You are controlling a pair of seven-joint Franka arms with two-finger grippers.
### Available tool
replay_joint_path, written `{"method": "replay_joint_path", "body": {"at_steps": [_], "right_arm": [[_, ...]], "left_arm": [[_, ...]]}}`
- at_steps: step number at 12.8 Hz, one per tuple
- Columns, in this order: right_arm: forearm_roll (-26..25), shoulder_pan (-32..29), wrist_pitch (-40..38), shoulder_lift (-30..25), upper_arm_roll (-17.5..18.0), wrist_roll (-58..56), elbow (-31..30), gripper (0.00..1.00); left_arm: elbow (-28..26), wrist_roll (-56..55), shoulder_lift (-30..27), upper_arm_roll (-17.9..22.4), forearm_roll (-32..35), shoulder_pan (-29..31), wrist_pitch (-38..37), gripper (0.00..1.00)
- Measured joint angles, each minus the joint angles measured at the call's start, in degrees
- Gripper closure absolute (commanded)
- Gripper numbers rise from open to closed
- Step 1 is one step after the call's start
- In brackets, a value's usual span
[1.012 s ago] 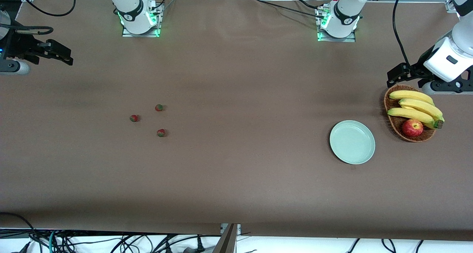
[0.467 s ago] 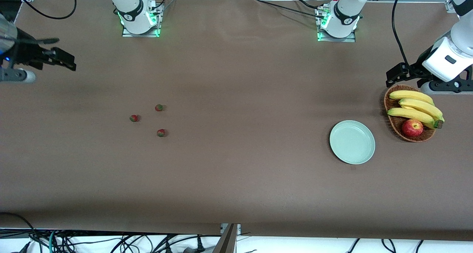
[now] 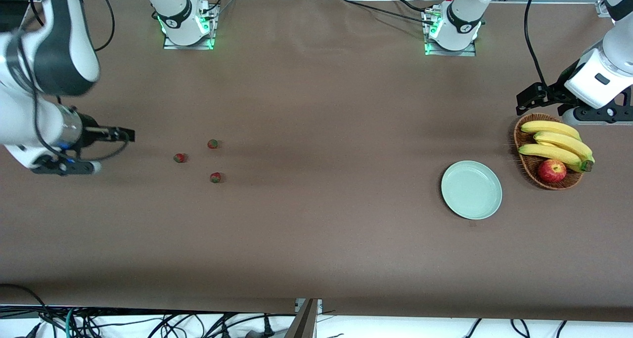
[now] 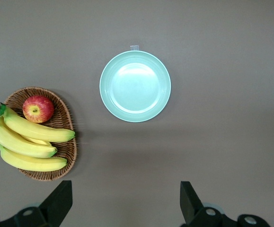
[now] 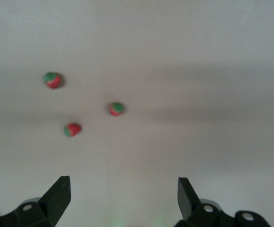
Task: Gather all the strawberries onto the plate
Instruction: 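Lower the right gripper onto a strawberry, close and lift it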
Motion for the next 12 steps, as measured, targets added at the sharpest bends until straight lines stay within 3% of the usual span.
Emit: {"method": "replay_joint_path", "body": {"at_steps": [7,9,12], "right_arm": [[0.01,0.31,27.82,9.22,1.46,0.10,-15.30,0.00],[0.01,0.54,33.08,11.49,1.68,0.16,-17.95,0.00],[0.01,0.55,34.99,12.36,1.68,0.15,-19.81,0.00]], "left_arm": [[0.02,-0.04,-0.01,-0.09,0.00,-0.04,-0.02,0.00],[0.02,-0.05,-0.01,-0.09,0.00,-0.05,-0.02,0.00],[0.02,-0.07,-0.01,-0.09,0.00,-0.05,-0.03,0.00]]}}
